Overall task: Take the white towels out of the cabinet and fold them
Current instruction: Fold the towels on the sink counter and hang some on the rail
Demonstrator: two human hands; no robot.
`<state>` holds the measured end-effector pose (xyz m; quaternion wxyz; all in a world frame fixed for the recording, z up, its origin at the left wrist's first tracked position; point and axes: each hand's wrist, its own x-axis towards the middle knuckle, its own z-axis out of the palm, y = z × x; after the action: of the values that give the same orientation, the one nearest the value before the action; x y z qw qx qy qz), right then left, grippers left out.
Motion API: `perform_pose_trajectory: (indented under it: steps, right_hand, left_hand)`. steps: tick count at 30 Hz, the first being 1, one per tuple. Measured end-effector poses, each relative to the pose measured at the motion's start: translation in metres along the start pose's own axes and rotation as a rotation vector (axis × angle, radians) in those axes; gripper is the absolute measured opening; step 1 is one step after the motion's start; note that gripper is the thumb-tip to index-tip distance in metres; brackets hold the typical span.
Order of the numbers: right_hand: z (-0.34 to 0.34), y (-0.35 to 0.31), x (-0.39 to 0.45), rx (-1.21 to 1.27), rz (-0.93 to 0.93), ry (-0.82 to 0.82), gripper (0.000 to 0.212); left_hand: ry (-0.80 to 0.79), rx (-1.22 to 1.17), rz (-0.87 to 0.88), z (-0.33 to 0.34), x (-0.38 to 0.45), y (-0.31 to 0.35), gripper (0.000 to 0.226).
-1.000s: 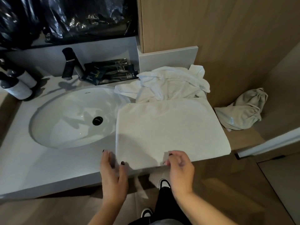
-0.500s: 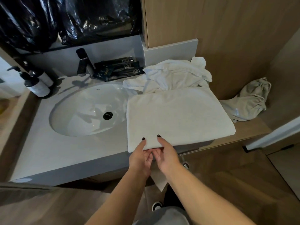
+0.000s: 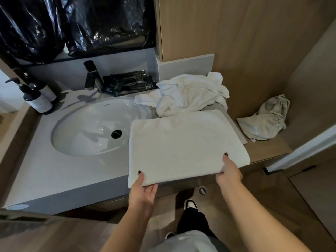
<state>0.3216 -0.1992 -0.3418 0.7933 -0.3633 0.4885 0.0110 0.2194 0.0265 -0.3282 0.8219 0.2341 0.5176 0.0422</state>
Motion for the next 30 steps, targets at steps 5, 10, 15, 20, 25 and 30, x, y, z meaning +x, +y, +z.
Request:
perform_pose_trajectory:
  steps: [5, 10, 15, 20, 25, 30]
  right_hand:
    - [-0.024, -0.026, 0.03, -0.23, -0.146, -0.002, 0.035]
    - [-0.044, -0.065, 0.053, -0.721, -0.355, -0.107, 0.029]
    - [-0.057, -0.119, 0.069, -1.441, -0.881, -0.278, 0.052]
    - [-0.033, -0.157, 0.084, -2.093, -1.77, -0.709, 0.098]
    - [-0.012, -0.156, 0.106, -2.627, -1.511, -0.966, 0.122]
    - [-0.012, -0.146, 0.111, -2.375, -1.791, -0.975, 0.122]
  left_hand:
    - [-0.029, 0.062, 0.034, -0.008, -0.002, 0.012, 0.012]
    - [-0.02, 0.846, 0.468, -0.026, 0.0, 0.044, 0.032]
    - [-0.339, 1.726, 0.895, -0.042, 0.015, 0.079, 0.057]
    - [-0.305, 2.315, 1.418, -0.03, 0.016, 0.09, 0.059]
    - [-0.123, 2.665, 1.359, -0.02, 0.029, 0.102, 0.116]
    - [-0.26, 2.66, 1.342, -0.011, 0.038, 0.084, 0.119]
